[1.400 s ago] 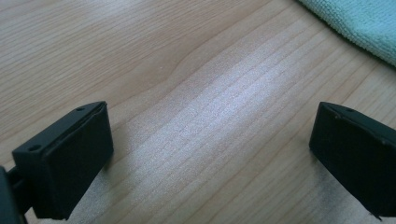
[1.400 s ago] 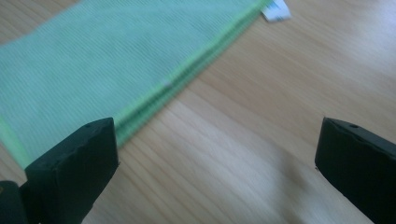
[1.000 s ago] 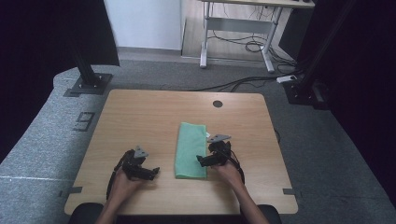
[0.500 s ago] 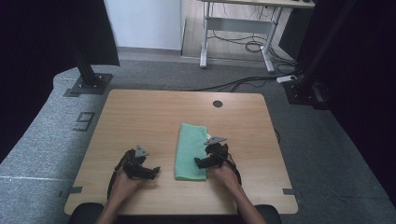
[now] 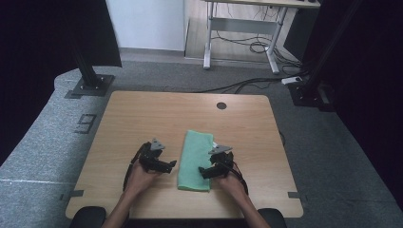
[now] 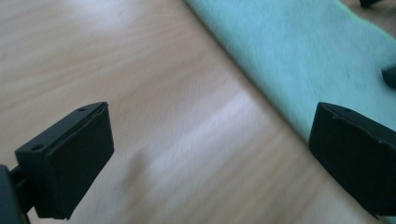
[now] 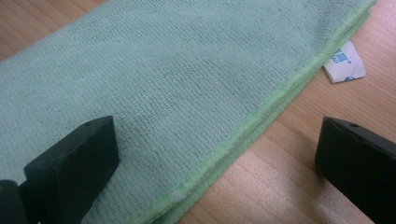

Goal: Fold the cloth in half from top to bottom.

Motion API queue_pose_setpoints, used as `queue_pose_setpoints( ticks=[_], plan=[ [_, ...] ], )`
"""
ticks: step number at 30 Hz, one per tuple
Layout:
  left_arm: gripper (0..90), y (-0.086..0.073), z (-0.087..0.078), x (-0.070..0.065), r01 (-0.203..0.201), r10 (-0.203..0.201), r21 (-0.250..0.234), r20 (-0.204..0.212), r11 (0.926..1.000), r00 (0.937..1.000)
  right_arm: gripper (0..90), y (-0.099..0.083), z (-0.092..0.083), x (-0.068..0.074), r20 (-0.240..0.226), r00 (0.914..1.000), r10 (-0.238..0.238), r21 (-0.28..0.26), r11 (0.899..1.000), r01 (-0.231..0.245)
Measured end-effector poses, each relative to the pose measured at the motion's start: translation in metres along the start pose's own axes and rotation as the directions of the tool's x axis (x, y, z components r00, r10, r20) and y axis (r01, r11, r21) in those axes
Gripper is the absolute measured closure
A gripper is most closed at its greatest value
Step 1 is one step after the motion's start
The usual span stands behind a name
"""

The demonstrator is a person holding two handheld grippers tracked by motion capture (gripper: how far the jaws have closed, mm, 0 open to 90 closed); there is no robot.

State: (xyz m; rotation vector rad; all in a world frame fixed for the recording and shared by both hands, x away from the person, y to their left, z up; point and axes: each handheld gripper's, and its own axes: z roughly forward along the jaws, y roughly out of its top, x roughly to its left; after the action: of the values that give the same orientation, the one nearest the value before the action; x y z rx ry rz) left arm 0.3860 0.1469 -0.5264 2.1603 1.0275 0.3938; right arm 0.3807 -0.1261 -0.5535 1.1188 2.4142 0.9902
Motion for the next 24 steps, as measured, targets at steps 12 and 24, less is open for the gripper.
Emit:
queue_pose_setpoints(
  ticks=[12, 24],
  plan=[
    [1.0, 0.009, 0.036, -0.005, -0.021, 0.023, 0.062, -0.034, 0.9978, 0.9992, 0.0, -0.005, -0.004, 0.003, -0.003, 1.0000, -0.004, -0.006, 1.000, 0.004],
    [1.1, -0.010, 0.021, -0.013, -0.009, 0.009, 0.065, 0.002, 0.9978, 1.0000, 1.2, -0.012, -0.013, 0.018, -0.051, 0.9974, -0.051, 0.001, 0.999, 0.051]
  ],
)
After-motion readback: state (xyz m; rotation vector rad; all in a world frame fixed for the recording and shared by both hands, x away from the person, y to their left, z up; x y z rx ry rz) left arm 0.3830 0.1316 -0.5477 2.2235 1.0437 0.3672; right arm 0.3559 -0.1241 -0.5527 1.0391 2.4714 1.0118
